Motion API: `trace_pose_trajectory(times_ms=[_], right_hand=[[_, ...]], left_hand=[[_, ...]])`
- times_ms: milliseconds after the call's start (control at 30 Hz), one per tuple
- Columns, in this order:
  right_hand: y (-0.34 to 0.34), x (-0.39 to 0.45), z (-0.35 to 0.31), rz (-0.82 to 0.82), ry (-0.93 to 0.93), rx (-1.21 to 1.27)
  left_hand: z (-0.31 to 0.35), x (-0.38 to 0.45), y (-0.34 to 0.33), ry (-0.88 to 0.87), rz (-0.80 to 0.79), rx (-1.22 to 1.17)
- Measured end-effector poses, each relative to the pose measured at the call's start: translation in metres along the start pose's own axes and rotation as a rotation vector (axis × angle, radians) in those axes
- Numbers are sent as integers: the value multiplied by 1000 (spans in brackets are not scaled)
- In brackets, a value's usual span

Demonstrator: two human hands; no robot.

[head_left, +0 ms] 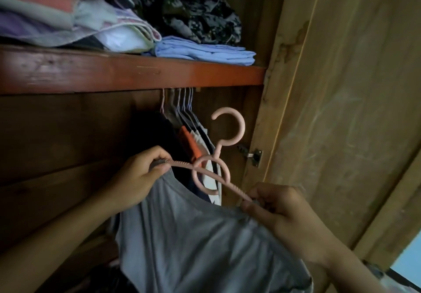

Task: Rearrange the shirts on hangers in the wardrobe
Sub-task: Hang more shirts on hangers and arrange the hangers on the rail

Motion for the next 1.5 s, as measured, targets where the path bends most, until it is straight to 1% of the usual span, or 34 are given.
trace_pose_trajectory(times_ms=[133, 200, 367, 467, 567, 667, 800, 900, 1000, 1167, 1267, 1367, 1500], right_hand=[[-24, 24, -6, -11, 29, 57], [-35, 36, -9, 1, 34, 127], [-61, 65, -15, 4, 66, 224], [-76, 82, -15, -7, 69, 251], [-90, 99, -10, 13, 35, 272], [-102, 120, -6, 57, -12, 267], [-110, 148, -6, 121, -29, 214], [-114, 172, -9, 154, -42, 190], [-113, 197, -16, 197, -27, 150], [-115, 231, -16, 212, -57, 153], [-118, 246, -11, 214, -65, 126], [-126, 263, -5, 173, -92, 133], [-133, 280, -2, 173, -108, 95]], left_hand=[[-20, -2, 14, 8, 34, 37], [-29, -2, 21, 16, 49, 62], [-52, -3, 34, 71, 36, 213], [-66, -5, 44, 127, 73, 307], [-72, -4, 58, 173, 125, 439], [-63, 8, 72, 143, 163, 570], [-55, 25, 91, 136, 209, 838], [-53, 33, 112, 185, 271, 1069], [-58, 42, 128, 253, 260, 1210], [-70, 58, 146, 314, 226, 1302], [-79, 59, 154, 338, 214, 1305], [-87, 59, 159, 371, 199, 1292], [-87, 61, 159, 343, 219, 1297]])
Point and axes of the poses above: each hand's wrist, its own x-axis towards the middle knuckle, its own y-axis out of the back of the hand, z = x × y, the point moved 10 cm from there along x, towards the middle knuckle, and after that the axes turned 8 degrees about -x, right-handed, at the moved point
